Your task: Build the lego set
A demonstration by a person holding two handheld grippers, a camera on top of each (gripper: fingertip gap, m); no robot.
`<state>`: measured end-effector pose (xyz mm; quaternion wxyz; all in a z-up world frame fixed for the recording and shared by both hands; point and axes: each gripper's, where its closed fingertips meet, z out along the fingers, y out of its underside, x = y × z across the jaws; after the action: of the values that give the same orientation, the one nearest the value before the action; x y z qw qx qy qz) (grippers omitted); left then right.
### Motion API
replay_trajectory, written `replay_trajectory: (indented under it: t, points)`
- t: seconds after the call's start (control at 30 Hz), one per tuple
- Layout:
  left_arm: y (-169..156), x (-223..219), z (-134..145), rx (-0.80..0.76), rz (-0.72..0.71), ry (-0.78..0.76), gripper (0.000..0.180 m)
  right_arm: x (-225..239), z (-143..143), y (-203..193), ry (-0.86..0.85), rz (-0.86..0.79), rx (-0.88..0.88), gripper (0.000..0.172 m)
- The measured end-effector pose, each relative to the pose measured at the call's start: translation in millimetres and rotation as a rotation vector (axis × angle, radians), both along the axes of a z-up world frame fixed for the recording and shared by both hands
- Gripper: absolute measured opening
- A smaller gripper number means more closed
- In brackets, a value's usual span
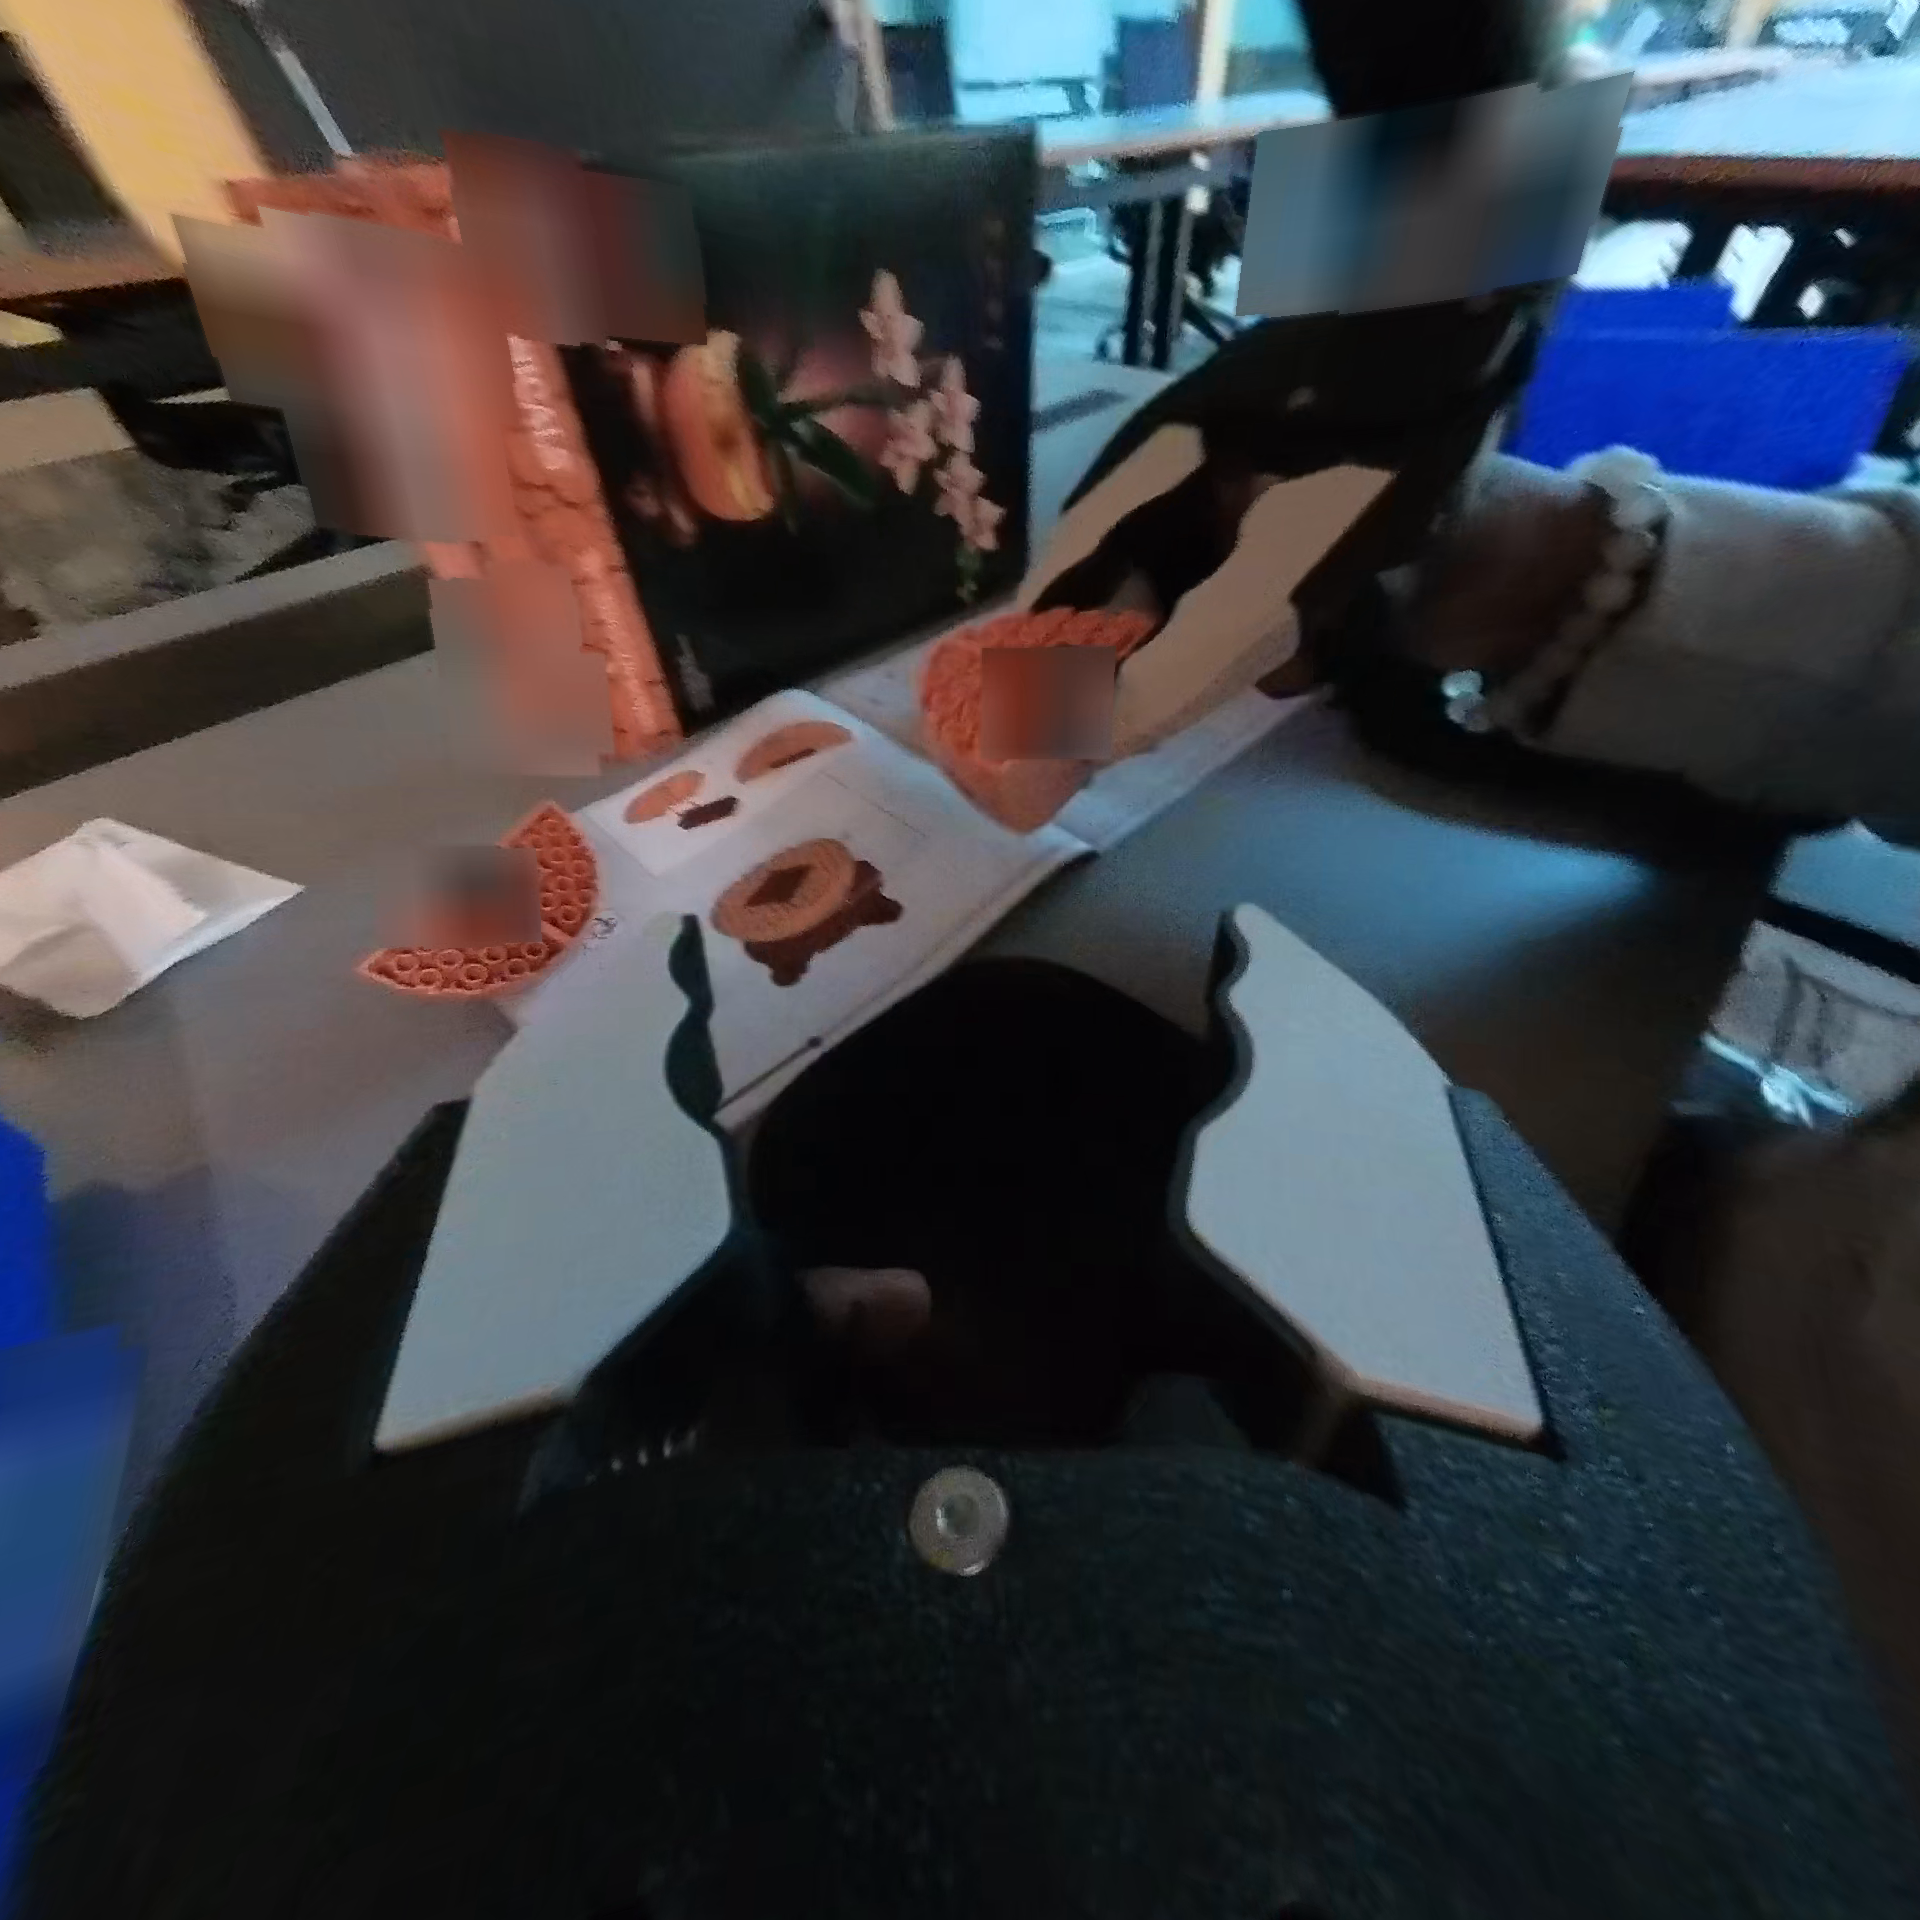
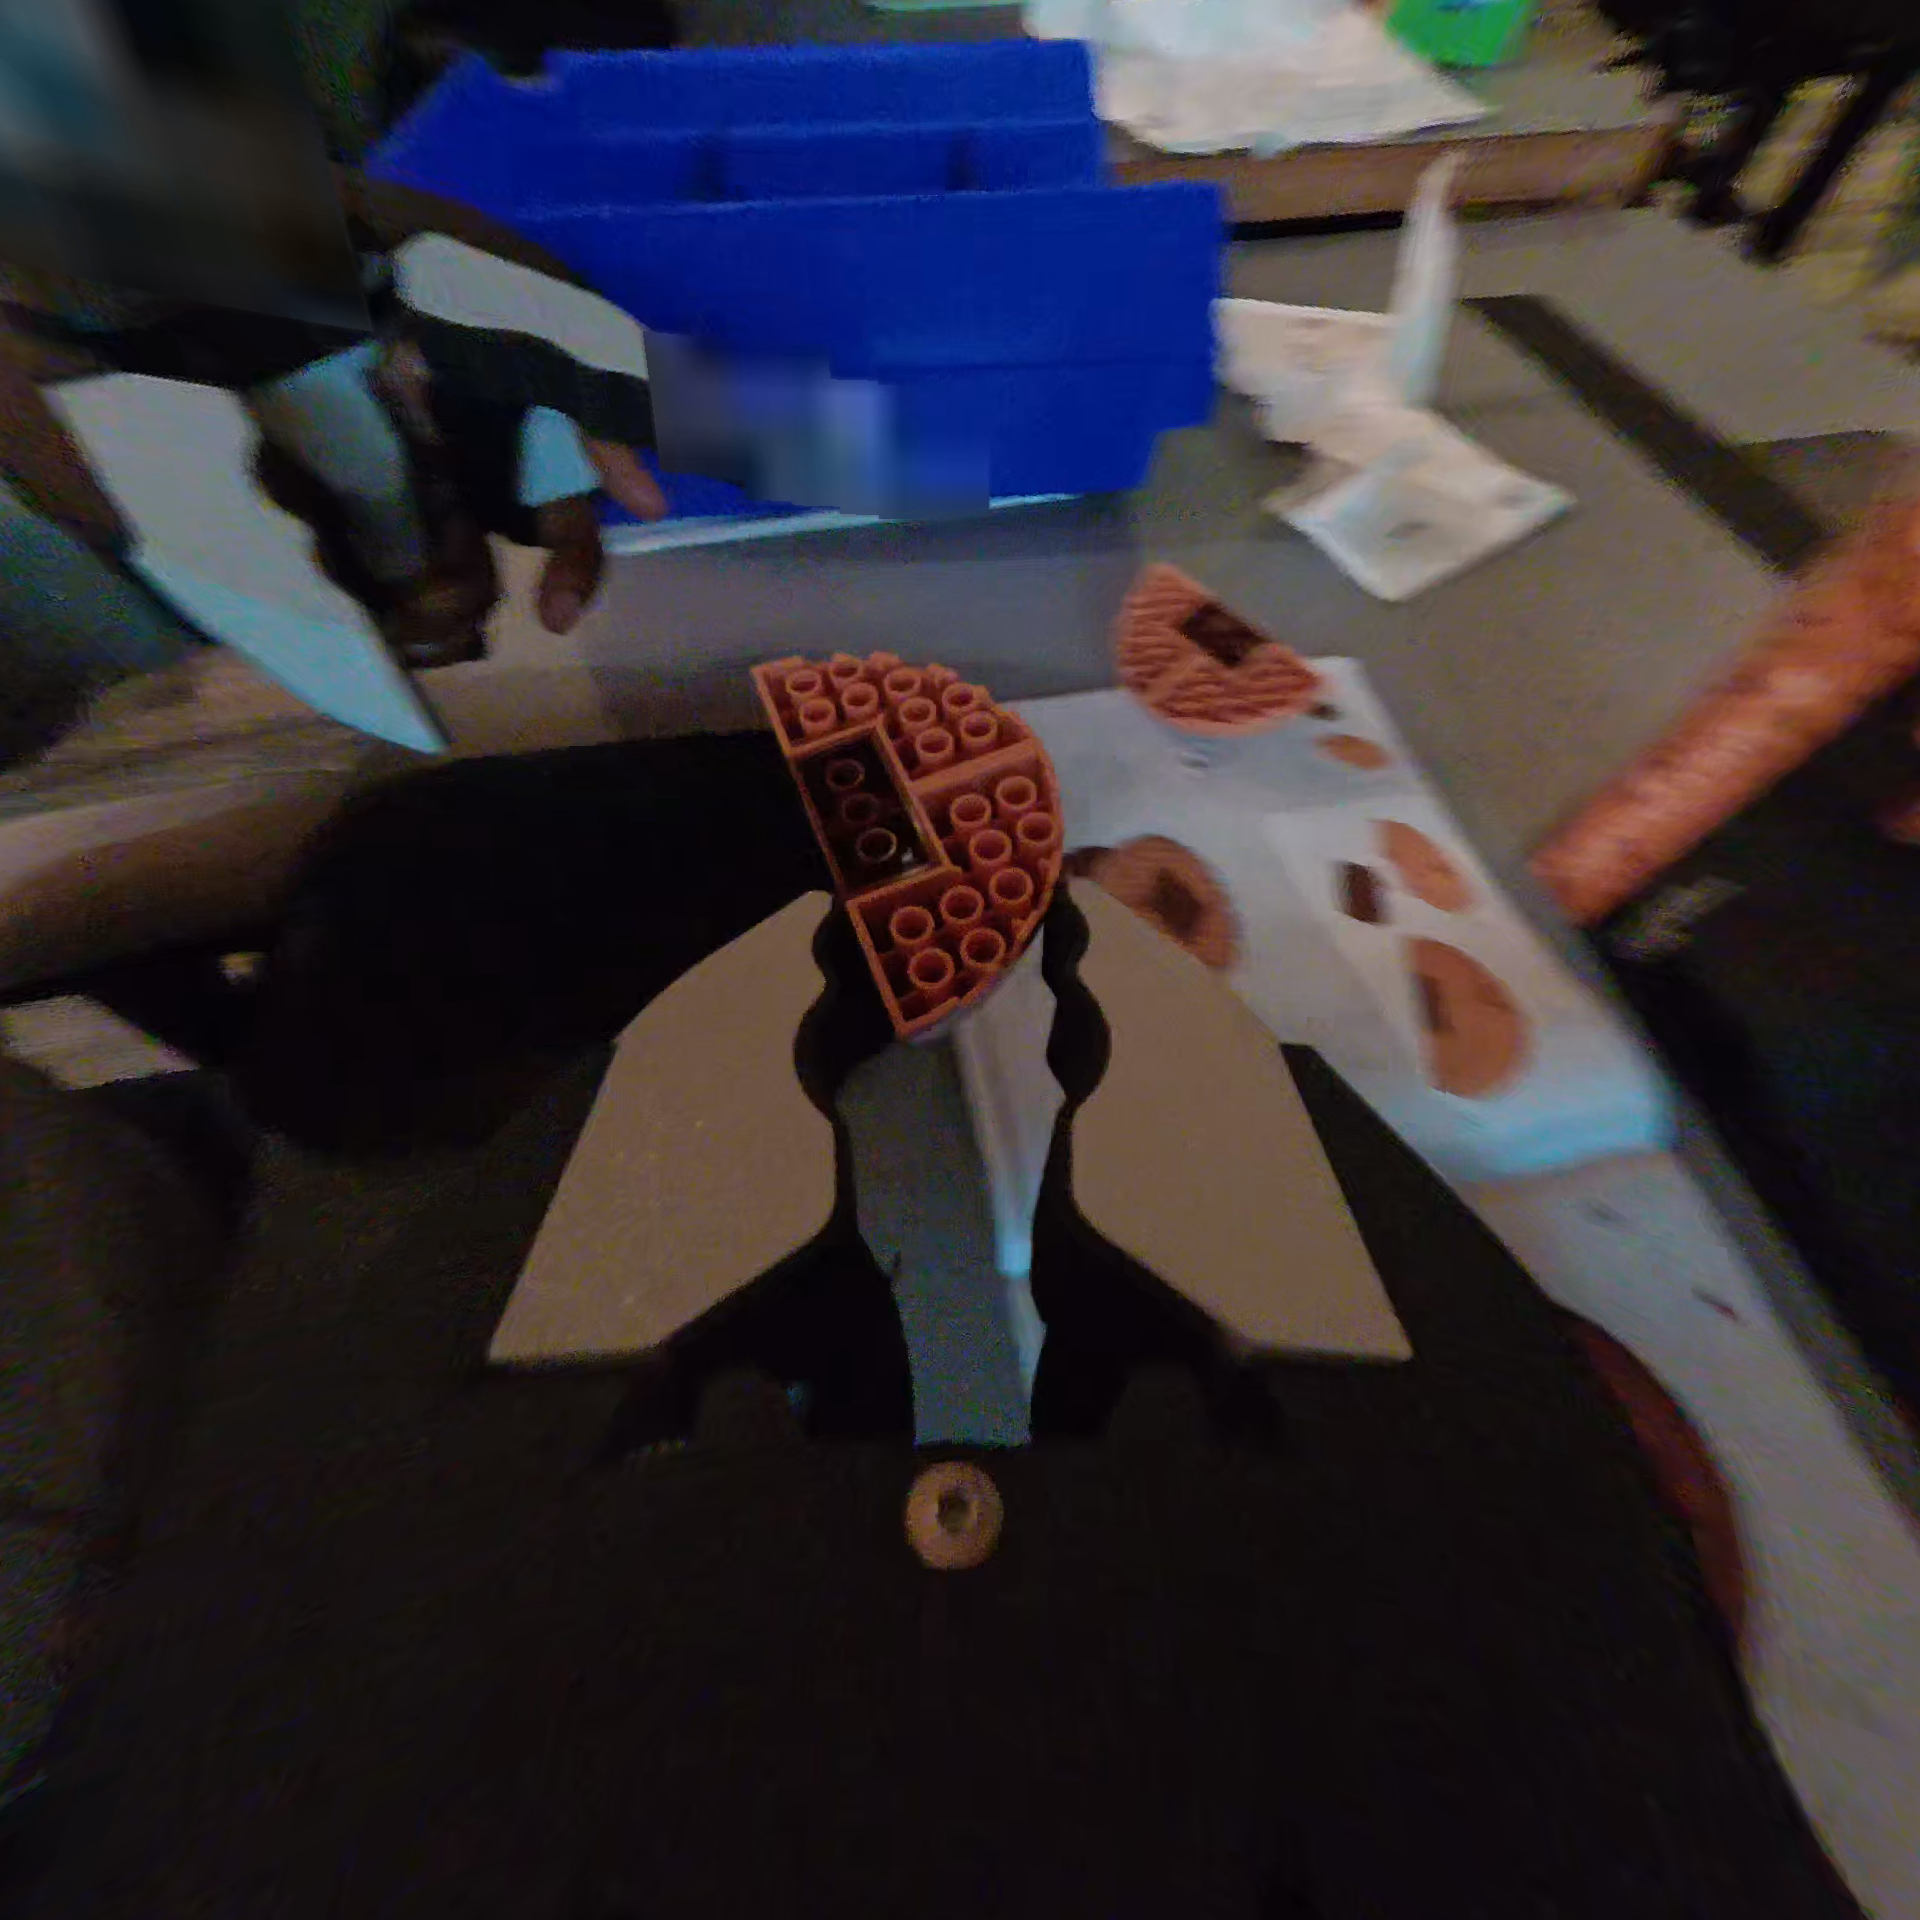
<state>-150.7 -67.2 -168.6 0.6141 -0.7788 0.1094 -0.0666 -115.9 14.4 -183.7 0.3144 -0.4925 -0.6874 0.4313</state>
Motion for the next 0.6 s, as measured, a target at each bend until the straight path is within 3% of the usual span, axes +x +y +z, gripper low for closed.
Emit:
replay_trajectory:
  t: [0.13, 0.2, 0.27, 0.3, 0.4, 0.5, 0.6]
  points:
    - [19.9, -10.8, -3.3, 0.011, 0.076, -0.105, 0.101, -5.6, -2.0, 42.8, -0.018, -0.135, 0.174, 0.034]
    - [25.7, -13.9, 0.5, 0.048, 0.087, -0.124, 0.070, -14.7, -7.6, 51.6, -0.077, -0.151, 0.179, 0.033]
    - [28.7, -13.4, 6.7, 0.092, 0.068, -0.168, 0.013, -32.0, -6.9, 65.5, -0.098, -0.202, 0.163, 0.031]
    - [30.3, -13.7, 7.5, 0.098, 0.063, -0.197, 0.005, -43.2, -4.7, 71.8, -0.102, -0.219, 0.149, 0.031]
    - [34.9, -14.0, 1.4, 0.094, 0.048, -0.203, 0.003, -73.2, -5.0, 71.1, -0.181, -0.169, 0.078, 0.030]
    - [37.7, -21.0, -6.5, 0.056, 0.083, -0.073, 0.007, -84.8, -11.2, 64.6, -0.193, -0.116, -0.020, 0.029]
    - [45.9, -41.0, -8.8, 0.043, 0.183, 0.065, 0.034, -93.5, 5.8, 58.7, -0.080, -0.093, -0.152, 0.029]
